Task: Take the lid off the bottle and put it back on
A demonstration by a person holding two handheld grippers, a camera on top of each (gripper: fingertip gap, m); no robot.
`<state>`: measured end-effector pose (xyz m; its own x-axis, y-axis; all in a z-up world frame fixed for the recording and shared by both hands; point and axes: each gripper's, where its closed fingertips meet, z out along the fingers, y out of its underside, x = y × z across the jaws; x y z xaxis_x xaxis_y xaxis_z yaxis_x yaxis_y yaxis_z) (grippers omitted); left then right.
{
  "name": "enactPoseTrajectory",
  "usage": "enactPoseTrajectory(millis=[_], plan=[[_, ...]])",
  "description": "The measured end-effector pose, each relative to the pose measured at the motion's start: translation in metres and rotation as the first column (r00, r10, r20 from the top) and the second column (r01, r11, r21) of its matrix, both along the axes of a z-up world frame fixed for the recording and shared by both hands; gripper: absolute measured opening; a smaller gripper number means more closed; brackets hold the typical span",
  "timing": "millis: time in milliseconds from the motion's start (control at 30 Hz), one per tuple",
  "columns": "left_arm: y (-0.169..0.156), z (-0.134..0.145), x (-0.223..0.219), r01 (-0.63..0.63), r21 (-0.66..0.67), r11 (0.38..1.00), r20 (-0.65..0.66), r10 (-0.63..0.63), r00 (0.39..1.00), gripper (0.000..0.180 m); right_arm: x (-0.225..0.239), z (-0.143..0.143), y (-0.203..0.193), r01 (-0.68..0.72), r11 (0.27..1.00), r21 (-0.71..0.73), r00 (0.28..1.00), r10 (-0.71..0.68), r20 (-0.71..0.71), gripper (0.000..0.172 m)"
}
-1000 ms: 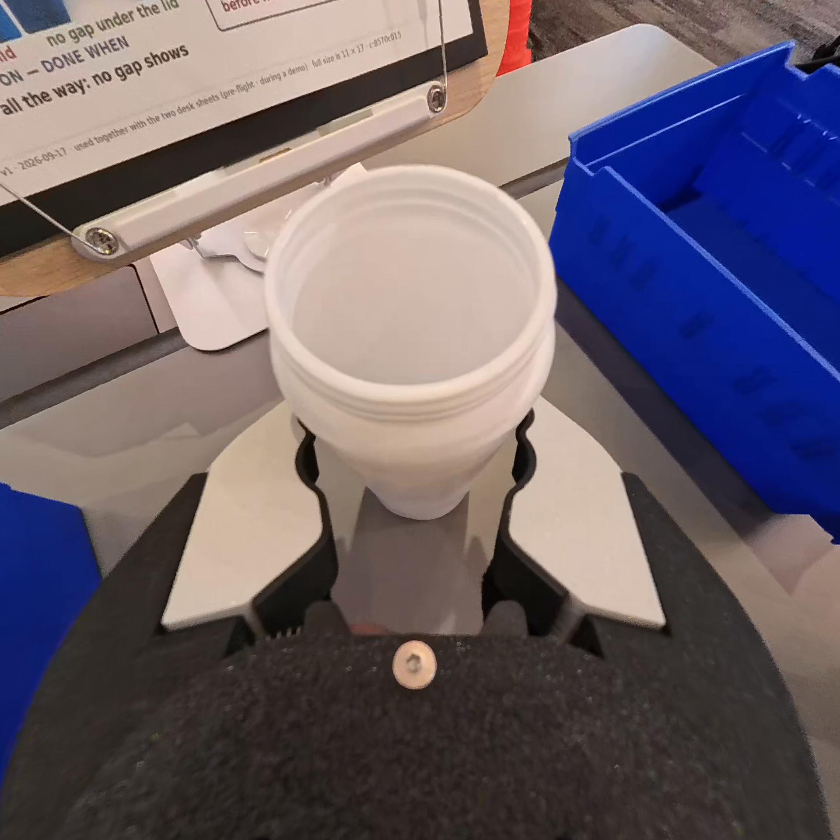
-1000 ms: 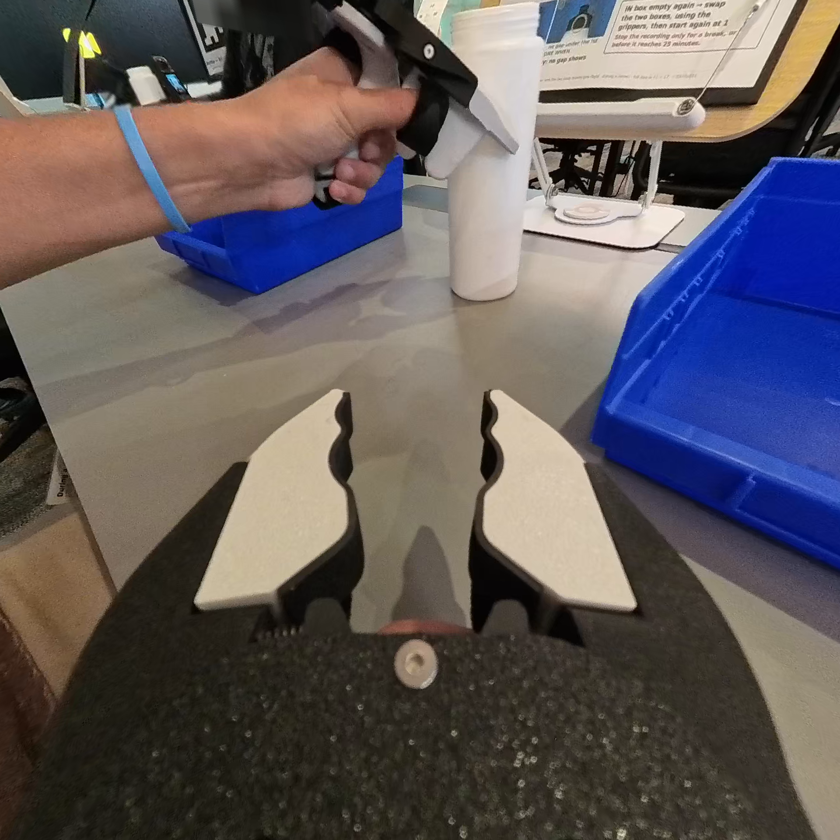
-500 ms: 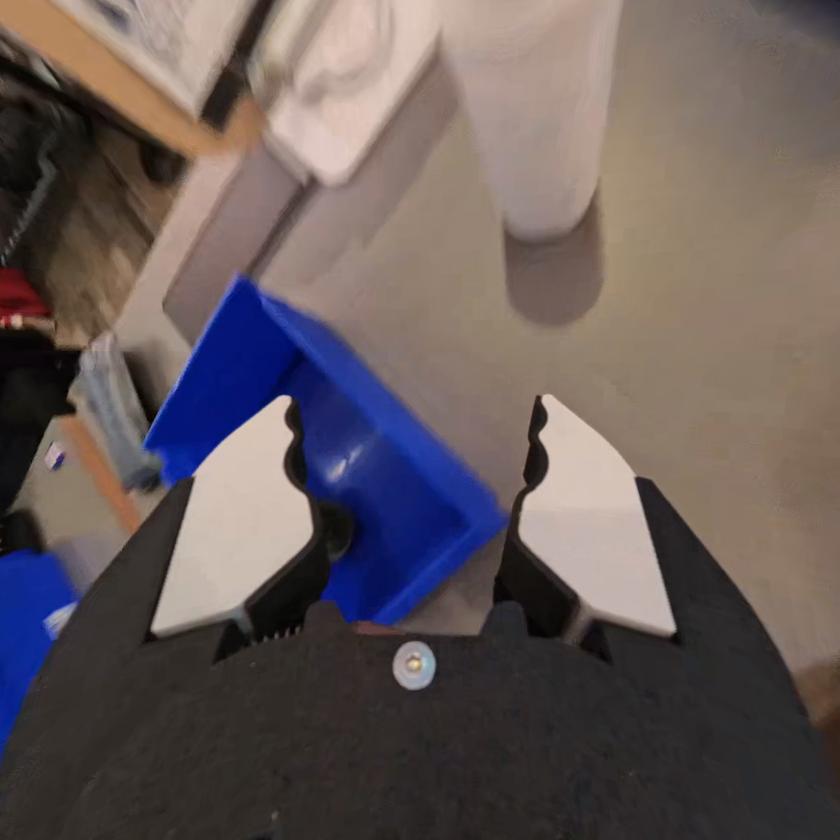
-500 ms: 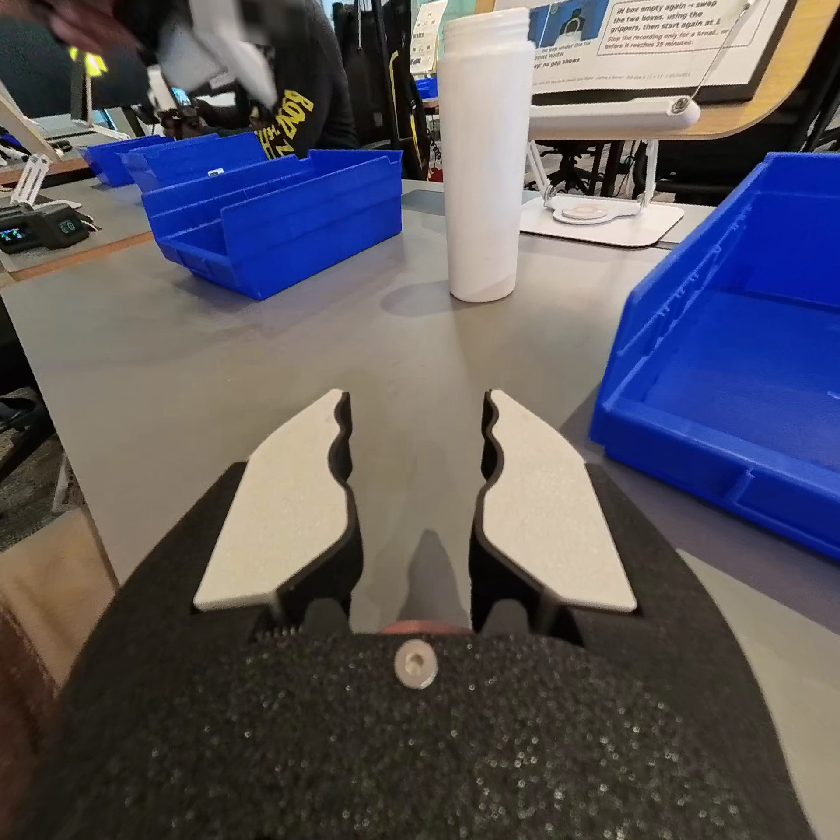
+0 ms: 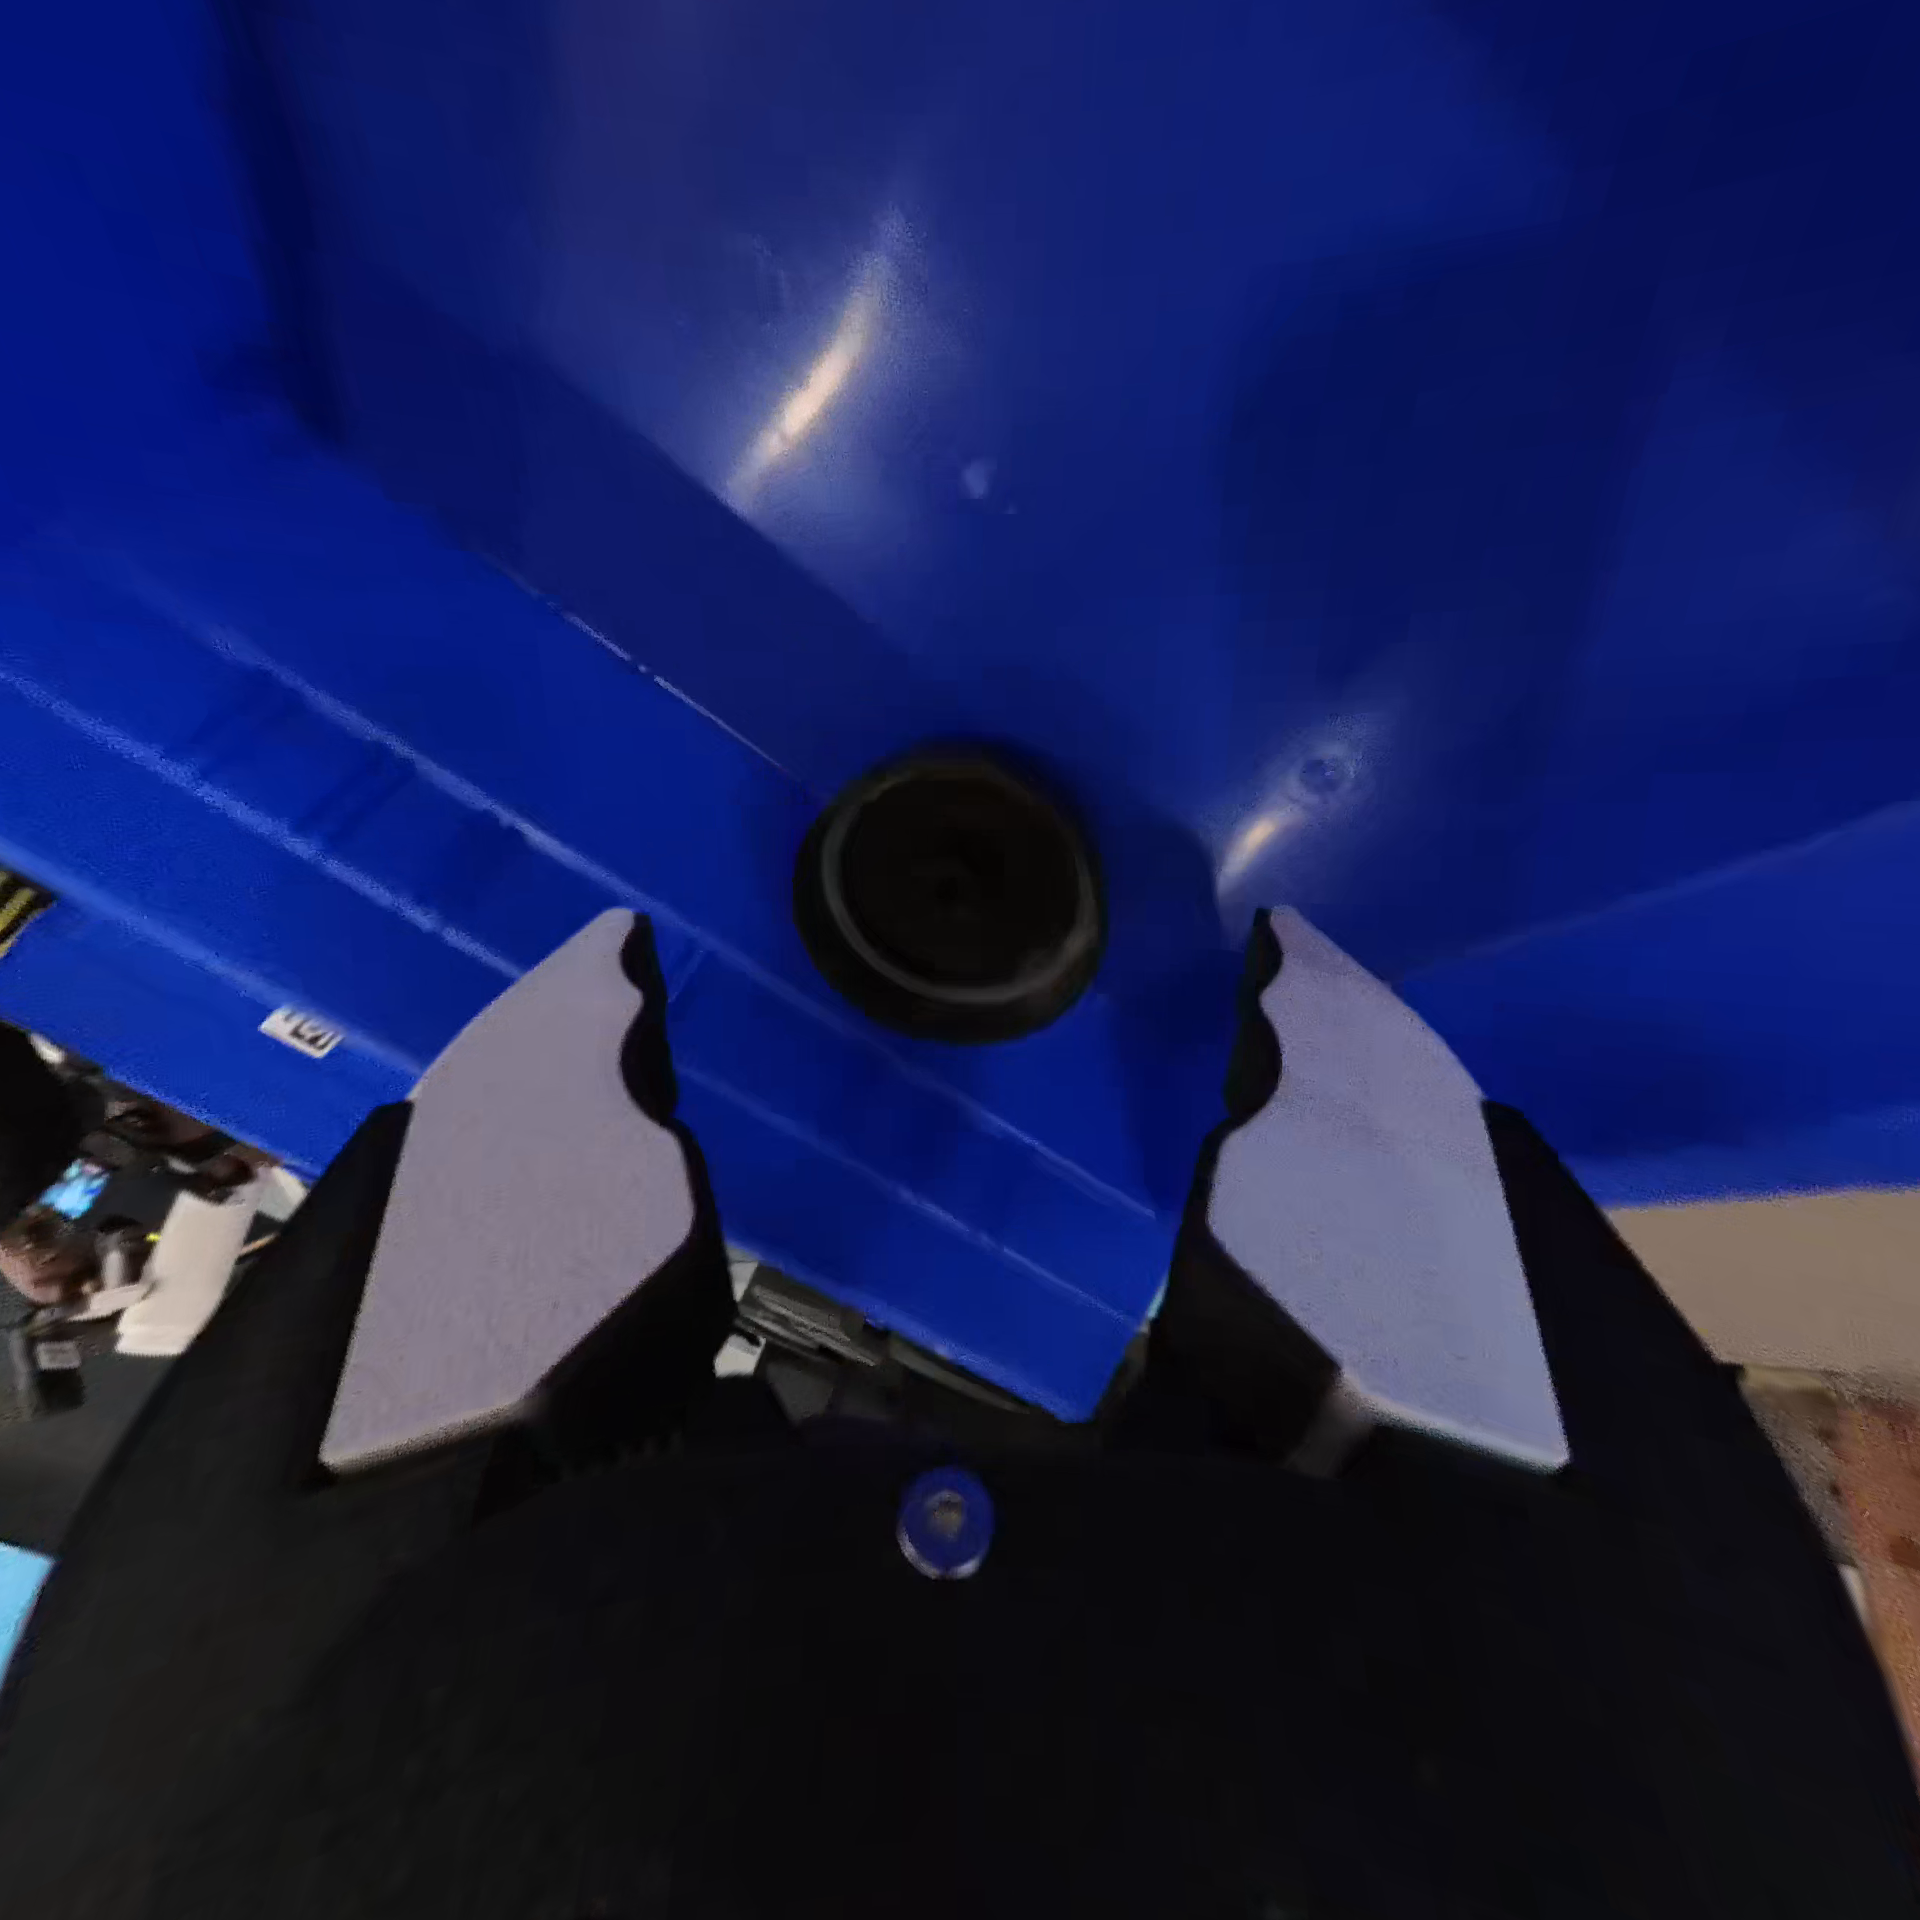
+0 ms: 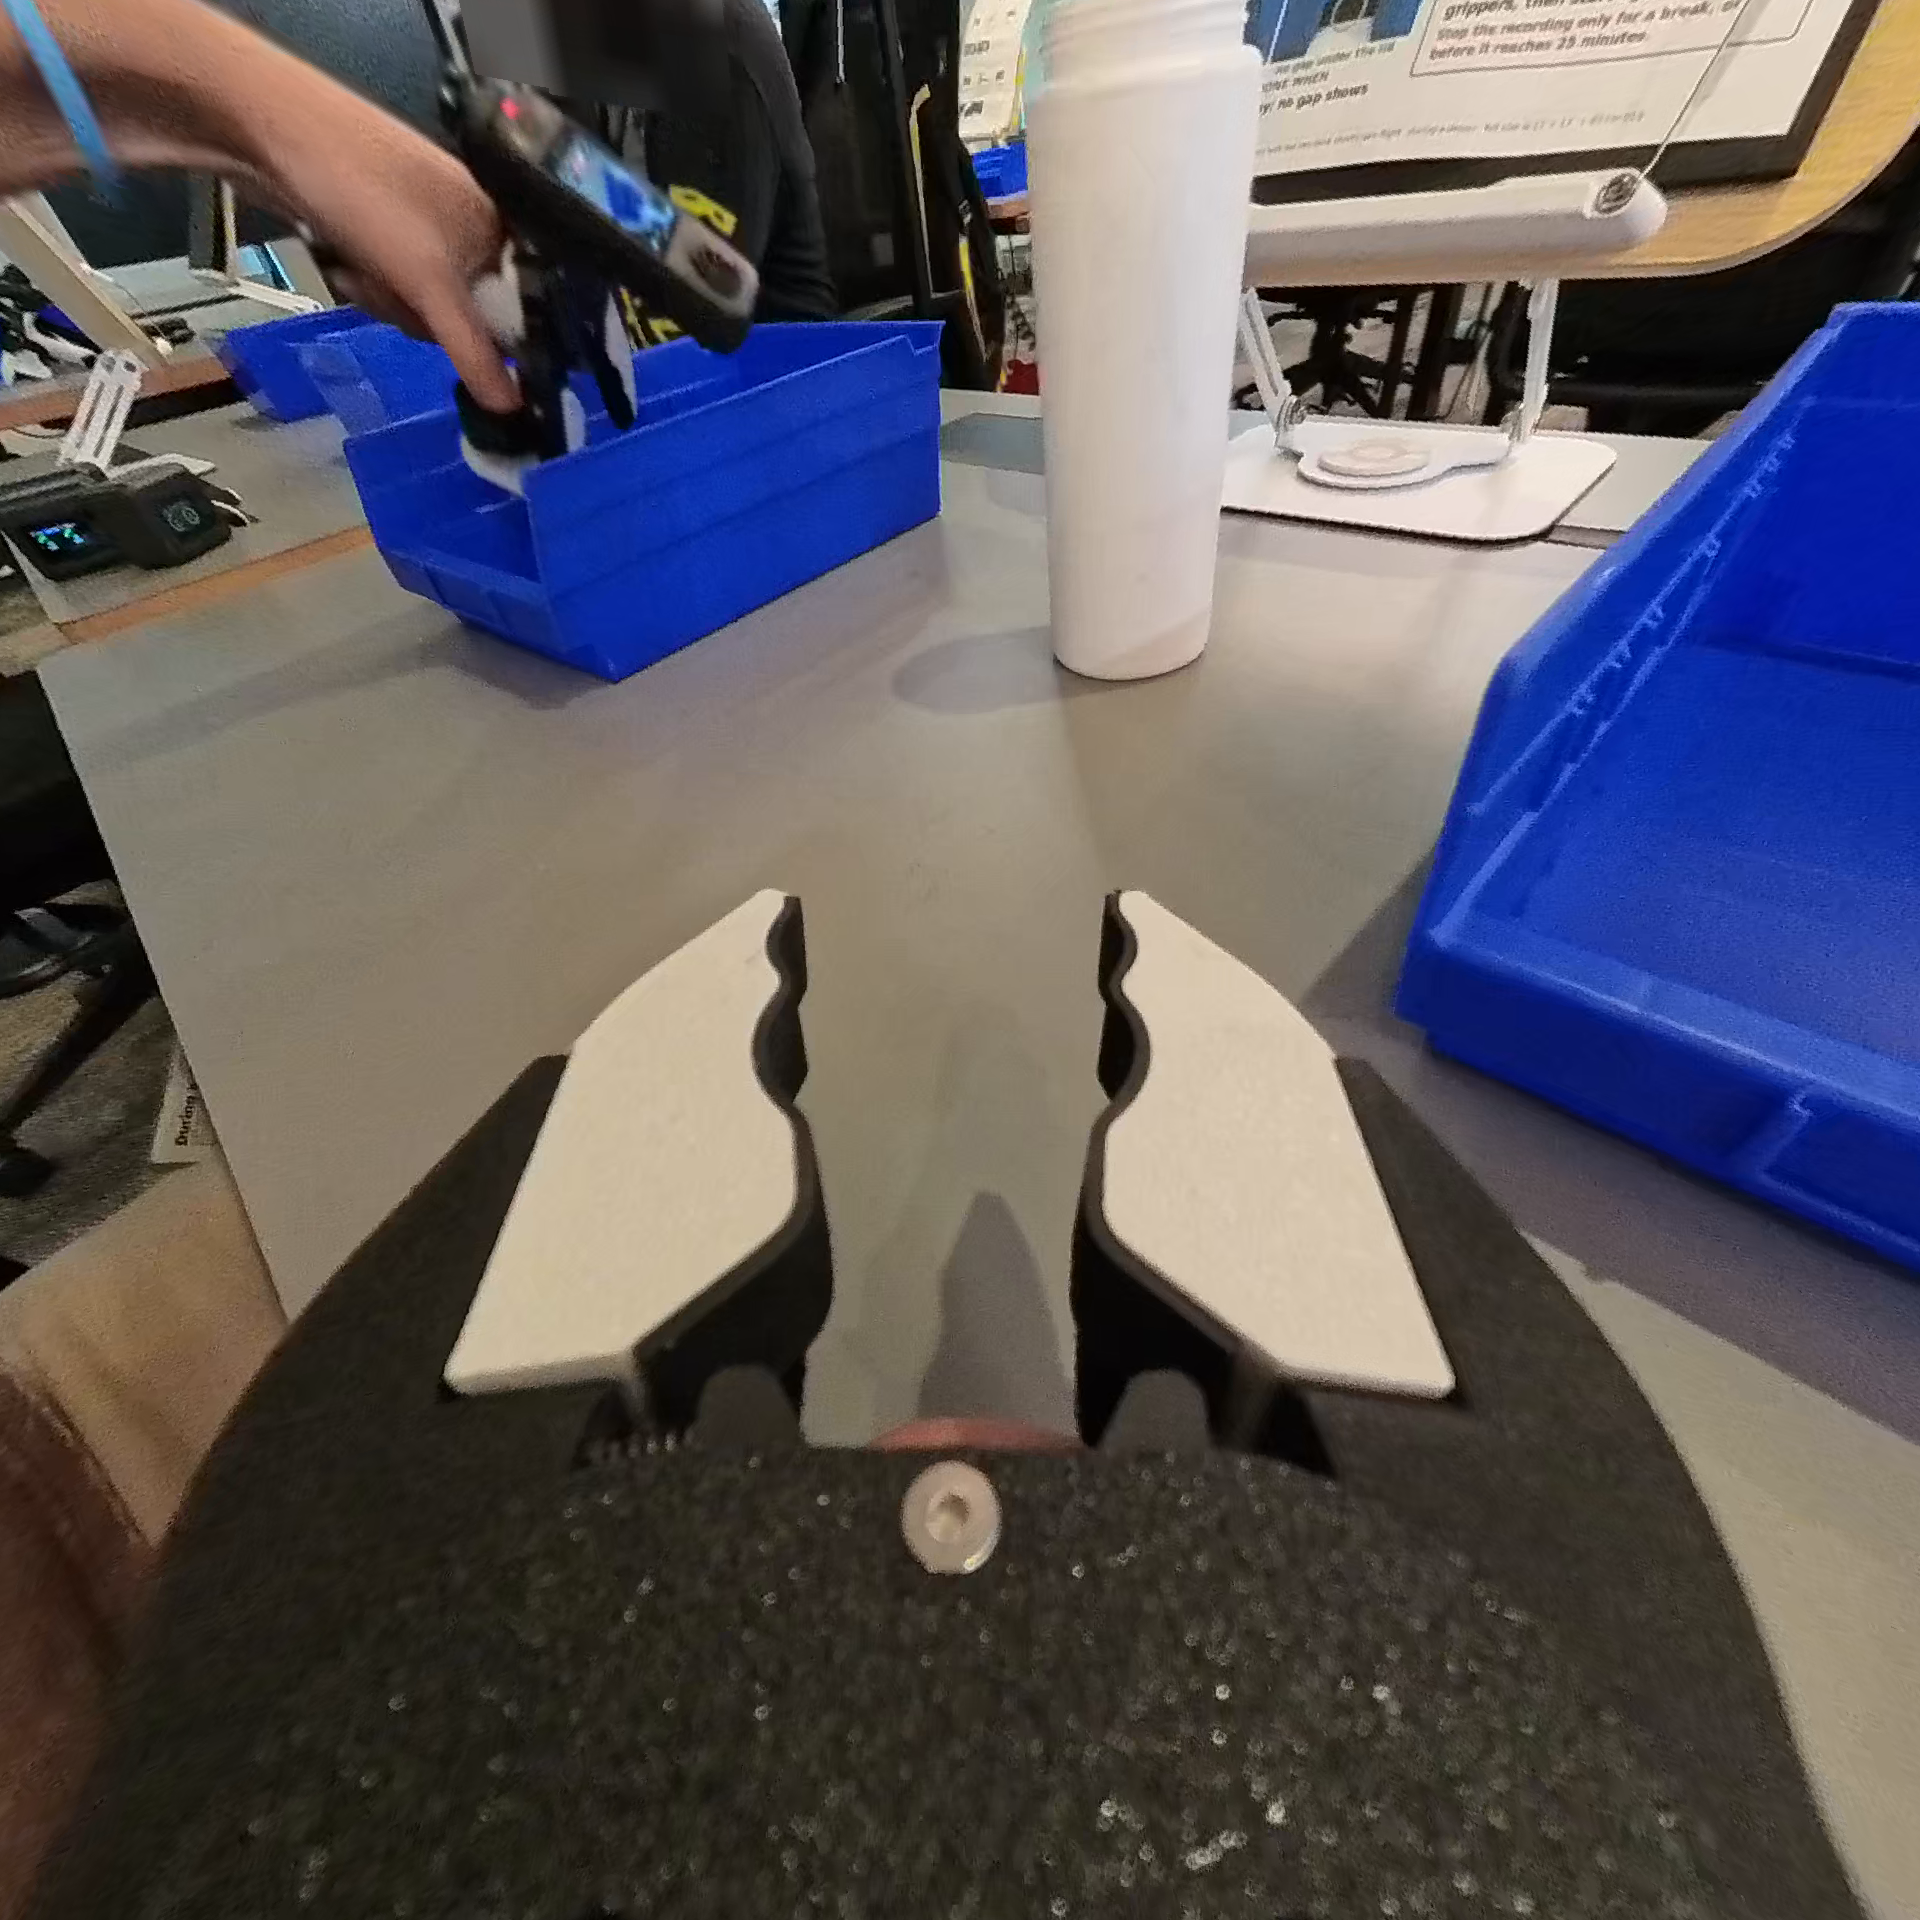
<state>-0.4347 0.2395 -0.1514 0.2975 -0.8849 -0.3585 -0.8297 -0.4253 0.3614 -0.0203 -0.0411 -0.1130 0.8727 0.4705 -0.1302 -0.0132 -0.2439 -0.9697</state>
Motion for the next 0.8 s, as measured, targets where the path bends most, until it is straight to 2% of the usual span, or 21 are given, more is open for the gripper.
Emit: enactPoseTrajectory(millis=[167, 300, 333, 367, 400, 500, 600, 667, 700, 733, 800], plan=[[0.014, -0.022, -0.022, -0.053, -0.077, 0.996, -0.003, 0.053, 0.999, 0.104, 0.003, 0.002, -0.001, 0.0, 1.0, 0.004, 0.999, 0.0, -0.036, 0.054], [0.014, -0.031, -0.024, -0.04, -0.146, 0.989, 0.017, 0.043, 0.999, 0.096, 0.002, 0.004, -0.002, -0.01, 1.0, 0.015, 0.999, 0.011, -0.044, 0.055], [0.012, -0.031, -0.024, -0.024, -0.168, 0.985, 0.01, 0.026, 1.0, 0.092, 0.002, 0.004, -0.002, -0.011, 1.0, 0.018, 0.999, 0.012, -0.044, 0.055], [0.007, -0.031, -0.022, -0.016, -0.202, 0.979, 0.016, 0.02, 1.0, 0.074, 0.002, 0.005, -0.003, -0.013, 1.0, 0.02, 0.999, 0.014, -0.044, 0.055], [0.004, -0.03, -0.02, -0.016, -0.222, 0.975, 0.027, 0.022, 0.999, 0.074, 0.002, 0.005, -0.004, -0.015, 1.0, 0.02, 0.999, 0.016, -0.046, 0.055], [0.005, -0.021, -0.012, 0.015, -0.203, 0.979, 0.103, 0.006, 0.995, 0.073, 0.001, 0.005, -0.006, -0.024, 1.0, 0.016, 0.998, 0.025, -0.053, 0.055], [0.007, 0.001, 0.003, 0.06, -0.147, 0.987, 0.268, -0.019, 0.963, 0.073, -0.002, 0.006, -0.006, -0.044, 0.999, 0.013, 0.998, 0.045, -0.054, 0.055], [0.006, 0.024, 0.021, 0.074, -0.101, 0.992, 0.449, -0.021, 0.893, 0.073, -0.007, 0.007, -0.004, -0.077, 0.997, 0.014, 0.995, 0.077, -0.06, 0.057], [0.005, 0.038, 0.033, 0.073, -0.08, 0.994, 0.551, -0.017, 0.834, 0.073, -0.011, 0.008, -0.001, -0.1, 0.995, 0.017, 0.993, 0.101, -0.061, 0.059], [0.004, 0.054, 0.047, 0.07, -0.062, 0.996, 0.656, -0.012, 0.755, 0.073, -0.015, 0.01, 0.002, -0.122, 0.992, 0.019, 0.991, 0.123, -0.057, 0.06], [-0.001, 0.089, 0.08, 0.06, -0.017, 0.998, 0.838, -0.019, 0.545, 0.073, -0.023, 0.016, 0.011, -0.168, 0.985, 0.038, 0.984, 0.17, -0.043, 0.066]])
